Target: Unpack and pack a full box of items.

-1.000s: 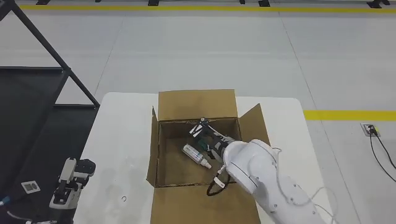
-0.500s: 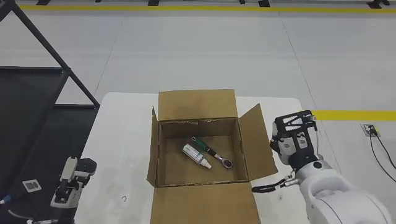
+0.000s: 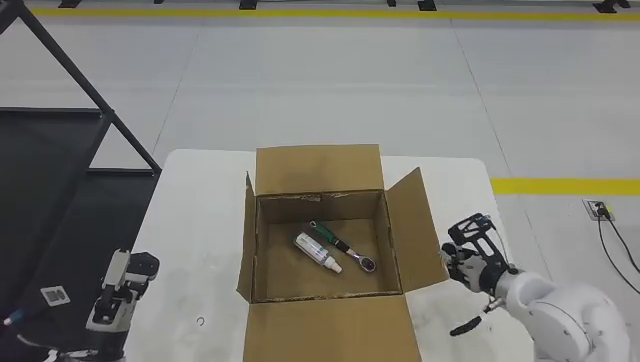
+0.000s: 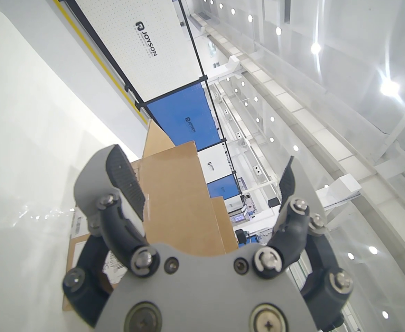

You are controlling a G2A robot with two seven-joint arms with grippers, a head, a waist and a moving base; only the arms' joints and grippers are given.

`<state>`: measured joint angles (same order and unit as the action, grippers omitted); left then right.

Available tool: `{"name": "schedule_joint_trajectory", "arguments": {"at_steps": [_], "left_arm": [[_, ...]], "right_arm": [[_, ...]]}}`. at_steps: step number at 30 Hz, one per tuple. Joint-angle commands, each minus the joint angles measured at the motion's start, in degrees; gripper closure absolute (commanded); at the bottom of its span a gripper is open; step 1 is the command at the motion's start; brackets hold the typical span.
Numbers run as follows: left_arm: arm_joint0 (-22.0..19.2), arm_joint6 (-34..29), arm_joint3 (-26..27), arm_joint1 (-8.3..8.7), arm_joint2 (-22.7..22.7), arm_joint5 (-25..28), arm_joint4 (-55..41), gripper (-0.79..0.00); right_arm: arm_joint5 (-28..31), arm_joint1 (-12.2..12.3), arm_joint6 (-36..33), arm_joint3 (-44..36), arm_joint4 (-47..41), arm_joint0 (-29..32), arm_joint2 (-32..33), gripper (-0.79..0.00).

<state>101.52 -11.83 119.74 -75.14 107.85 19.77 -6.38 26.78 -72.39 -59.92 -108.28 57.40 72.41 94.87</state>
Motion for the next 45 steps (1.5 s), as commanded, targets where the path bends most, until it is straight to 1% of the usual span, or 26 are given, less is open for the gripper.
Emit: {"name": "schedule_joint_trajectory", "arguments": {"at_steps": [1,6,11,16,18,23,30,34,35,37,38,39,40,43,45], "left_arm": [[-0.1,0.1,0.1,-0.01,-0.3,-0.2,0.3,-0.785],[-0.3,0.3,0.3,-0.02,-0.9,-0.6,1.1,-0.785],[-0.3,0.7,0.4,-0.04,-1.3,-0.6,1.7,-0.785],[0.0,1.2,0.3,-0.07,-1.1,-0.7,1.7,-0.785],[0.1,1.4,0.3,-0.08,-1.1,-0.6,1.6,-0.785],[0.1,1.6,0.2,-0.1,-1.1,-0.7,1.5,-0.785],[0.1,1.5,0.1,-0.1,-1.3,-0.6,1.5,-0.785],[0.2,1.5,0.2,-0.09,-1.1,-0.6,1.6,-0.785],[0.2,1.4,0.3,-0.09,-1.1,-0.5,1.5,-0.785],[0.3,1.4,0.3,-0.09,-1.0,-0.4,1.3,-0.785],[0.4,1.4,0.4,-0.09,-0.9,-0.4,1.3,-0.785],[0.4,1.4,0.5,-0.09,-0.9,-0.3,1.2,-0.785],[0.4,1.2,0.5,-0.08,-0.9,-0.2,1.1,-0.785],[0.7,0.3,0.8,-0.04,-1.2,-0.4,1.5,-0.785],[0.8,-0.3,0.8,0.0,-1.3,-0.6,1.8,-0.785]], "right_arm": [[5.3,0.3,1.2,1.0,-0.1,0.6,-0.9,0.0],[13.0,1.0,3.6,3.1,0.2,0.3,-3.7,0.0],[14.8,1.3,5.5,4.1,1.6,-1.2,-7.1,0.0],[14.6,1.6,5.9,5.8,2.2,-3.3,-9.8,0.0],[15.4,1.7,6.3,6.4,1.4,-3.9,-10.5,0.0],[15.2,2.0,5.5,8.0,0.4,-6.1,-13.0,0.0],[12.7,2.1,5.1,8.7,0.8,-8.7,-16.6,0.0],[9.4,2.4,7.4,7.5,0.4,-8.2,-15.1,0.0],[8.4,2.6,8.2,7.0,0.0,-7.7,-14.3,-0.086],[7.1,2.8,9.7,6.1,-1.8,-6.7,-12.1,-0.219],[5.5,2.9,10.4,5.7,-2.7,-6.2,-10.9,-0.317],[3.5,3.0,11.0,5.2,-3.8,-5.7,-9.9,-0.468],[2.0,3.0,11.7,4.4,-5.3,-5.2,-9.1,-0.785],[-1.7,3.1,12.0,2.2,-8.2,-4.2,-7.3,-0.785],[-1.7,3.1,12.0,2.2,-8.2,-4.2,-7.3,-0.785]]}}
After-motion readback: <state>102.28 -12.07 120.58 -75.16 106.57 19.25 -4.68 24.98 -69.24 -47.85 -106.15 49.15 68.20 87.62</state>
